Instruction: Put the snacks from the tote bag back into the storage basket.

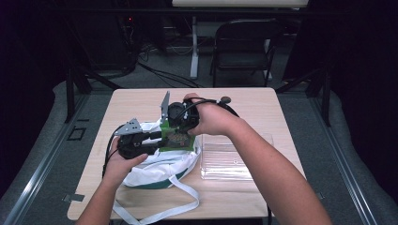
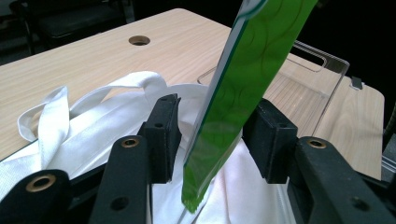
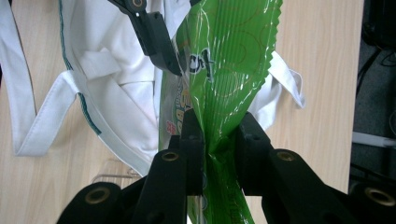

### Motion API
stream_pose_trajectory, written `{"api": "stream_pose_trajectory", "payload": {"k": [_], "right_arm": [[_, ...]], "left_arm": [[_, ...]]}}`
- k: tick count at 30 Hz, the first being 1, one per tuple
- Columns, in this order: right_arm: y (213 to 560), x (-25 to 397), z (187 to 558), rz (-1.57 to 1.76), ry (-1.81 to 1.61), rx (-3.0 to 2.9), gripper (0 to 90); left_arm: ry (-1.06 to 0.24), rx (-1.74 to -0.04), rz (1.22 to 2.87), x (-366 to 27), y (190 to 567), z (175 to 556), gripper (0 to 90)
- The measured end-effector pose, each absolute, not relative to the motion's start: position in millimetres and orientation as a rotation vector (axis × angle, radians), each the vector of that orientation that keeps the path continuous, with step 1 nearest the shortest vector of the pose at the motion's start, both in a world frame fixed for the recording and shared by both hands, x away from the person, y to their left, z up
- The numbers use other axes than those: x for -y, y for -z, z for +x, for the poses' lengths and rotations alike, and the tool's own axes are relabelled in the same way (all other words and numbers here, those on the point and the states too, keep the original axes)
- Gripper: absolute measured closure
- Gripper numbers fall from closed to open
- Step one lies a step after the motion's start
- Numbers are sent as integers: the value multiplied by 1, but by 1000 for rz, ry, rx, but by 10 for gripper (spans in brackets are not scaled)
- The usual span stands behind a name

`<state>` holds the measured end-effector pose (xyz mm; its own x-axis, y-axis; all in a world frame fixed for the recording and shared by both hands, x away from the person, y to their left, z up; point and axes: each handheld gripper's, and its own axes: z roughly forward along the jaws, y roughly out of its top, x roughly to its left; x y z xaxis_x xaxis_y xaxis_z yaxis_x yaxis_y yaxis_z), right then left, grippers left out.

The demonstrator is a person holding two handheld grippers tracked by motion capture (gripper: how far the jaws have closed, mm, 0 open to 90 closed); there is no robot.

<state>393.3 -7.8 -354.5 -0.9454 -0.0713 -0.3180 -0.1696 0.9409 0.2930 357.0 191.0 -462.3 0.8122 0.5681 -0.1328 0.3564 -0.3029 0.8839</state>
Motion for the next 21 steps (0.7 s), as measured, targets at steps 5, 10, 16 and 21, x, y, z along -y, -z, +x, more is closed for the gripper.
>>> {"api": "stream_pose_trajectory", "payload": {"k": [5, 10, 16, 21], "right_arm": [[345, 14, 393, -158, -473, -2775, 756], [339, 22, 393, -144, -472, -2765, 756], [331, 35, 394, -114, -452, -2746, 757], [326, 49, 395, -94, -427, -2735, 757]], "left_arm": [[-261, -699, 1926, -193, 462, 358, 543], [-263, -706, 1918, -194, 463, 358, 541], [-266, -709, 1917, -195, 463, 359, 540], [-270, -721, 1917, -196, 463, 359, 540]]}}
